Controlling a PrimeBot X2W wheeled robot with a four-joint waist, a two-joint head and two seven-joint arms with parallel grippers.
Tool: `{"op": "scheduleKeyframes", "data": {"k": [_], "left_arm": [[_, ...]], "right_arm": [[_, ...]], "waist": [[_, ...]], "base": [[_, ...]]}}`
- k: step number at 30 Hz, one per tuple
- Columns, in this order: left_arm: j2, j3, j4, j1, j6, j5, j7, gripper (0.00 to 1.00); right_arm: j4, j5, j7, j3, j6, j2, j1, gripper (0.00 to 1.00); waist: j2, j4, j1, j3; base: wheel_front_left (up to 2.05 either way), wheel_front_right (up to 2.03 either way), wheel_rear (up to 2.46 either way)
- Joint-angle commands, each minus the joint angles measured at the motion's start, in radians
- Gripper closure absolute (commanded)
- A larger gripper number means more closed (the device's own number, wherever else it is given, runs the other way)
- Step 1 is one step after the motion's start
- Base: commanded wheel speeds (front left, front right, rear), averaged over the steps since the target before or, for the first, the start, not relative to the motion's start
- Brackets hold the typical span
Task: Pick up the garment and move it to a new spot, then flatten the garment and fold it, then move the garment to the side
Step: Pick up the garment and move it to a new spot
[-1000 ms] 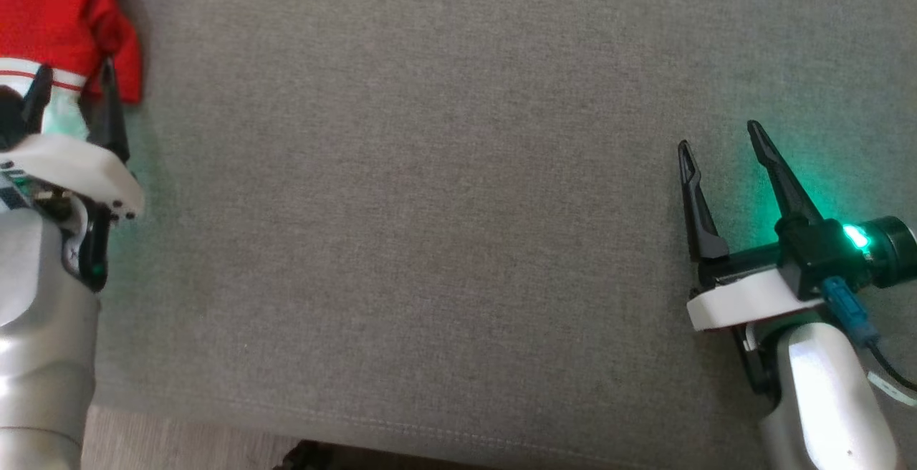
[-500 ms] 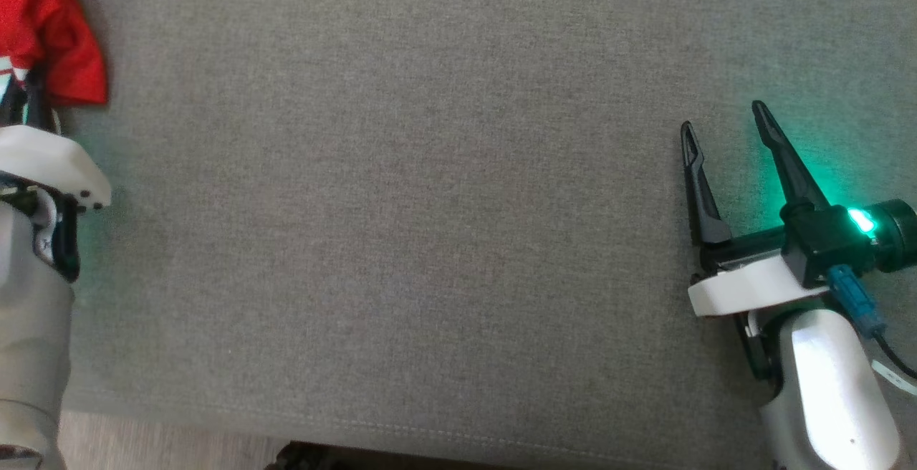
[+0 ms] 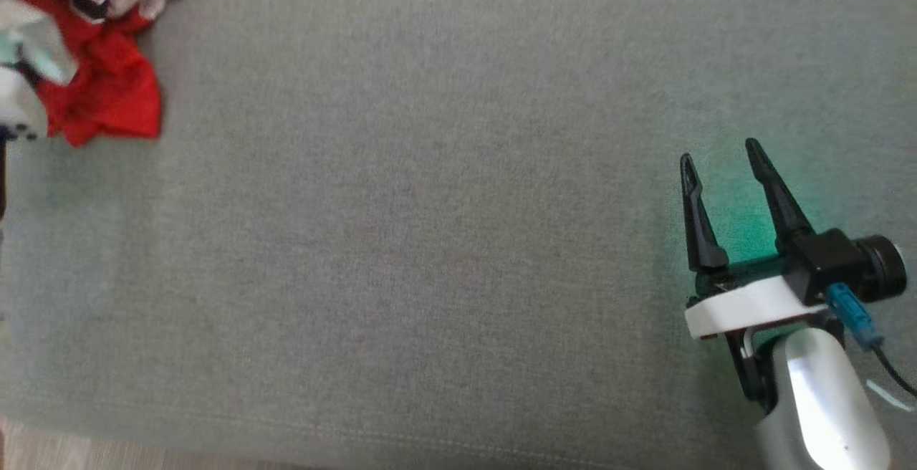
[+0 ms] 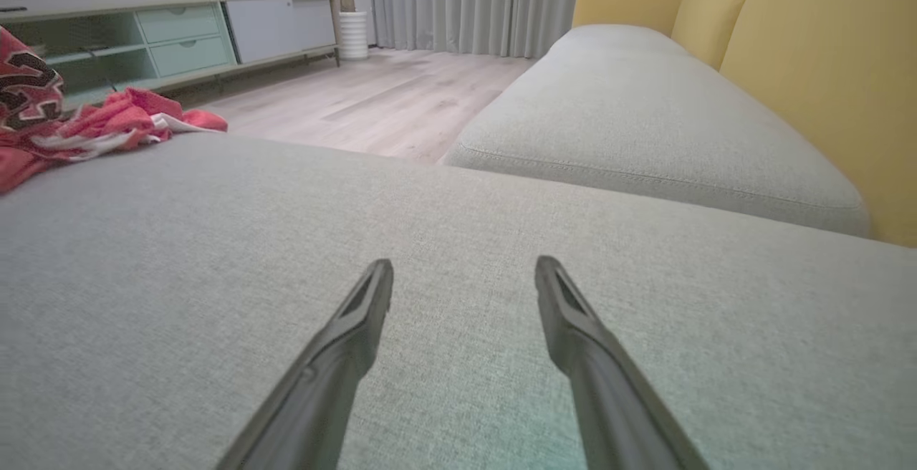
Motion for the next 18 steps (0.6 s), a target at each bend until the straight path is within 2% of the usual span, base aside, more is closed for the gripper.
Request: {"op": "scheduleKeyframes", "data": {"k": [1, 8, 18], "left_arm": [[0.067, 0.0, -0.062, -0.064, -0.006, 0.017, 0.007, 1.0], [0.028, -0.081, -0.196, -0.11, -0.023, 0.031, 0.053, 1.0], [-0.107, -0.212, -0.405, -0.137, -0.031, -0.046, 0.147, 1.0]], "right_arm": [[-0.014, 0.017, -0.016, 0.023, 0.008, -0.003, 0.021, 0.0], [0.041, 0.063, -0.039, 0.019, 0.008, -0.003, 0.064, 0.0], [0.078, 0.115, -0.054, 0.026, 0.008, -0.003, 0.095, 0.0]], "waist": [[0.0, -0.016, 0.0001, -0.079], [0.0, -0.069, 0.0001, -0.196], [0.0, -0.213, 0.0001, -0.275]], "base": [[0.0, 0.0, 0.0], [0.0, 0.0, 0.0], [0.0, 0.0, 0.0]]}}
